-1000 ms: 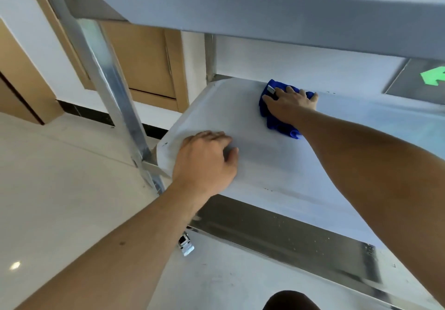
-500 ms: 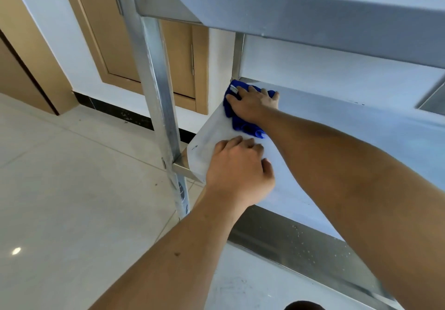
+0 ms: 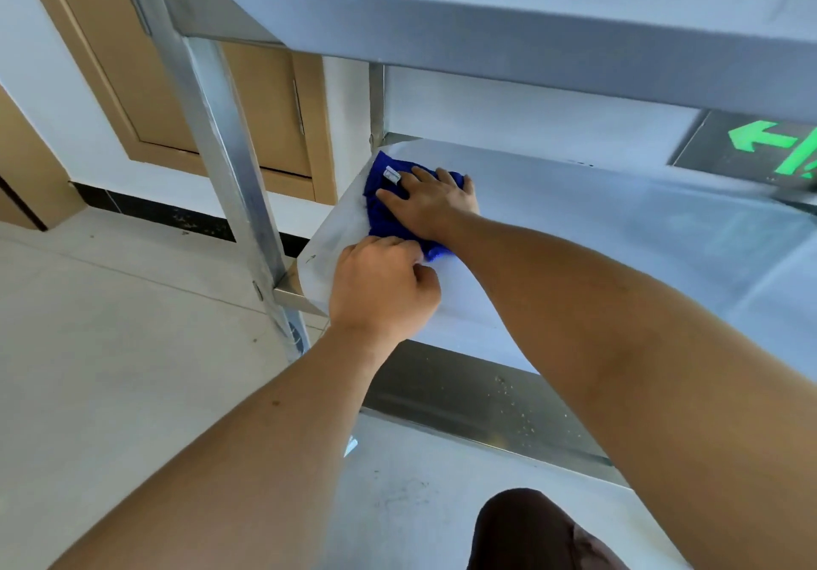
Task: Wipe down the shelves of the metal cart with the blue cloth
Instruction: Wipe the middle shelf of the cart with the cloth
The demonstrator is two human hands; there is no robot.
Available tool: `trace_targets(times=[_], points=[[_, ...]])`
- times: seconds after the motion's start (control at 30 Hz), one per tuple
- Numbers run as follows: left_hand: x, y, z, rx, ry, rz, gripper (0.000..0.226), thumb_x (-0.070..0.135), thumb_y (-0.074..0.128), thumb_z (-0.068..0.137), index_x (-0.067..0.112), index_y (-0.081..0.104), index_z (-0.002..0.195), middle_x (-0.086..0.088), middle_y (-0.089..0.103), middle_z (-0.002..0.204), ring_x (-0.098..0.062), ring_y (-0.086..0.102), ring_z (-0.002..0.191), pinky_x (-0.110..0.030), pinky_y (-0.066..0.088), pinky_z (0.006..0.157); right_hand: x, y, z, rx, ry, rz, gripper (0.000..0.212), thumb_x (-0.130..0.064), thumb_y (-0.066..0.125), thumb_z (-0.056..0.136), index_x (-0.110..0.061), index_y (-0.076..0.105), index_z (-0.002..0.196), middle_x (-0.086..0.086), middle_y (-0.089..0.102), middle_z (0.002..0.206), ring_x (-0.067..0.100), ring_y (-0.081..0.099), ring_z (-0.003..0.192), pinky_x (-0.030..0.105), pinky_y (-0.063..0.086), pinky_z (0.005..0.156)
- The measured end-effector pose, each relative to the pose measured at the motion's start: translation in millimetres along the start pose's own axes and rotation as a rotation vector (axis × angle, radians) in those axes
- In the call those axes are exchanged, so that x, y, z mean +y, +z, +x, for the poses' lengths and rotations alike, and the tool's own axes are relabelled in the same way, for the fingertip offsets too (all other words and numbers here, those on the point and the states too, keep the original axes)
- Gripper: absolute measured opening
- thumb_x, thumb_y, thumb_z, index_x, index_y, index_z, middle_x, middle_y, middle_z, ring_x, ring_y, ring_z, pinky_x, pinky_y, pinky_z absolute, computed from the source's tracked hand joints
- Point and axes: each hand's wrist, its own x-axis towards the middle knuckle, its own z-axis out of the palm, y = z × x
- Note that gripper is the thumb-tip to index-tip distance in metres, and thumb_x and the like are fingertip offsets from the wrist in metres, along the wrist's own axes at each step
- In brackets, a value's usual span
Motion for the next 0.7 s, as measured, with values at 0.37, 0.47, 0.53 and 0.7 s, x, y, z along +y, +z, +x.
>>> trace_targets(times=[0.37, 0.47, 0.53, 0.7], points=[[34, 3, 0, 0.032, 0.011, 0.273, 0.019, 0.025, 0.055, 0.088, 0.017, 0.063, 0.072, -0.004, 0.062, 0.060, -0.022, 0.043, 0.052, -0.027, 0.030, 0.054, 139, -23, -75, 0.046, 0.229, -0.013, 0.067, -0.073, 0.018, 0.090, -0.038, 0.049, 0.139, -0.011, 0.046, 0.144, 0.023, 0.032, 0.139, 0.053, 0.016, 0.114], [83, 16, -6, 0.038, 0.112, 0.175, 0.022, 0.026, 0.055, 0.088, 0.017, 0.057, 0.068, -0.004, 0.061, 0.060, -0.027, 0.052, 0.057, -0.029, 0.036, 0.054, 182, -31, -100, 0.050, 0.306, -0.029, 0.068, -0.074, 0.018, 0.089, -0.038, 0.047, 0.140, -0.011, 0.045, 0.146, 0.023, 0.032, 0.139, 0.052, 0.015, 0.114], [129, 32, -13, -0.018, 0.215, 0.053, 0.027, 0.027, 0.052, 0.088, 0.020, 0.045, 0.063, -0.002, 0.059, 0.060, -0.028, 0.053, 0.061, -0.031, 0.039, 0.057, 209, -36, -116, 0.056, 0.353, -0.039, 0.070, -0.074, 0.017, 0.088, -0.039, 0.047, 0.140, -0.011, 0.045, 0.146, 0.023, 0.032, 0.139, 0.051, 0.016, 0.113], [239, 72, -26, -0.199, 0.346, -0.022, 0.023, 0.034, 0.045, 0.092, 0.022, 0.062, 0.083, 0.003, 0.069, 0.087, -0.023, 0.060, 0.088, -0.035, 0.047, 0.077, 269, -48, -152, 0.061, 0.469, -0.039, 0.069, -0.074, 0.017, 0.085, -0.041, 0.047, 0.138, -0.012, 0.047, 0.142, 0.022, 0.034, 0.136, 0.050, 0.017, 0.110]])
